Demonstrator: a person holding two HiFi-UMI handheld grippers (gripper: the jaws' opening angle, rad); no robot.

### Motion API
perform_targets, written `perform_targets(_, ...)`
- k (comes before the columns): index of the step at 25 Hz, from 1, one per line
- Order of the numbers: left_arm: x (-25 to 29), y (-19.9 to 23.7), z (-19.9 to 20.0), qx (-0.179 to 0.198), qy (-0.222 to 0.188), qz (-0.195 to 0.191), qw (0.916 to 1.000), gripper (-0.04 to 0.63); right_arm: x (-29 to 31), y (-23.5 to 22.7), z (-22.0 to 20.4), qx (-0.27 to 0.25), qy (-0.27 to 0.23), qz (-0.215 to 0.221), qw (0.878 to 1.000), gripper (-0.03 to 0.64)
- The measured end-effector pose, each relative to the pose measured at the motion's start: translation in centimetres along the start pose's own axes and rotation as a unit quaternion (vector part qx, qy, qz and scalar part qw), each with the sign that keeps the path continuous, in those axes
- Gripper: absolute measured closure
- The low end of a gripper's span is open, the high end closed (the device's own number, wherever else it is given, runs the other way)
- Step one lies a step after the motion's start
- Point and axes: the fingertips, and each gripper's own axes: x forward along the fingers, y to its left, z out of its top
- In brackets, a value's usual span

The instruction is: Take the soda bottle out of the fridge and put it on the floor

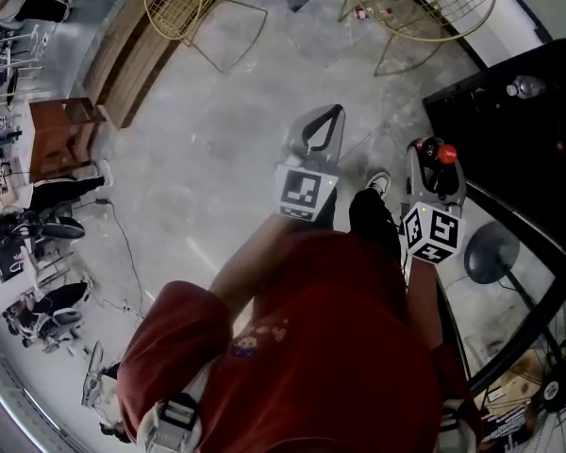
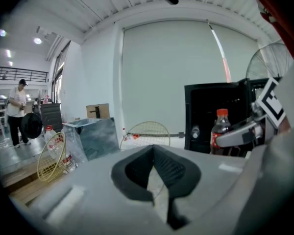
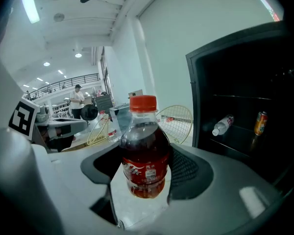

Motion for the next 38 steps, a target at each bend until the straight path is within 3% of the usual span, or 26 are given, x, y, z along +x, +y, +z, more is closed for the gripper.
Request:
perform_targets(4, 1.5, -0.8, -2.6, -0.011, 0.01, 0.007, 0.9999, 0.595, 0.8, -1.1, -2.3, -0.007, 0.02, 0.007, 1.0, 0.319)
perform_targets(10, 3.1, 1.5, -7.8, -0.051, 0.028, 0.01, 0.9983, 0.595, 3.0, -0.1, -6.7, -0.015, 0.058, 0.002, 0.998, 0.319)
perform_targets(17, 5.3, 4.6, -13.9, -0.06, 0.011, -0.007, 0.9981, 0.595, 7.1, 2.1, -12.6, -0.013, 0.082, -0.004, 0.997, 0.319)
perform_targets(21, 7.1, 4.2, -19.6, -0.052, 0.008, -0.024, 0.9983, 0.595, 9.9, 1.9, -18.6, -0.004, 0.091, -0.005, 0.996, 0.319)
perform_targets(24, 7.7, 3.9, -24.2, -0.081, 0.007, -0.043, 0.9958, 0.597, 12.3, 1.4, -23.4, 0.0, 0.103, -0.007, 0.995, 0.319)
perform_targets(28, 8.7, 3.2, -32.8, -0.037, 0.035, -0.095, 0.9941, 0.597, 16.3, 0.3, -31.1, 0.015, 0.117, -0.016, 0.993, 0.319)
perform_targets(33, 11.3, 2.4, -41.9, -0.024, 0.059, -0.125, 0.9901, 0.597, 20.5, -0.7, -40.2, 0.004, 0.135, -0.015, 0.991, 0.319)
perform_targets(38, 14.5, 2.3, -49.3, -0.023, 0.069, -0.165, 0.9837, 0.597, 24.6, -1.7, -46.2, -0.011, 0.137, -0.004, 0.99, 0.319)
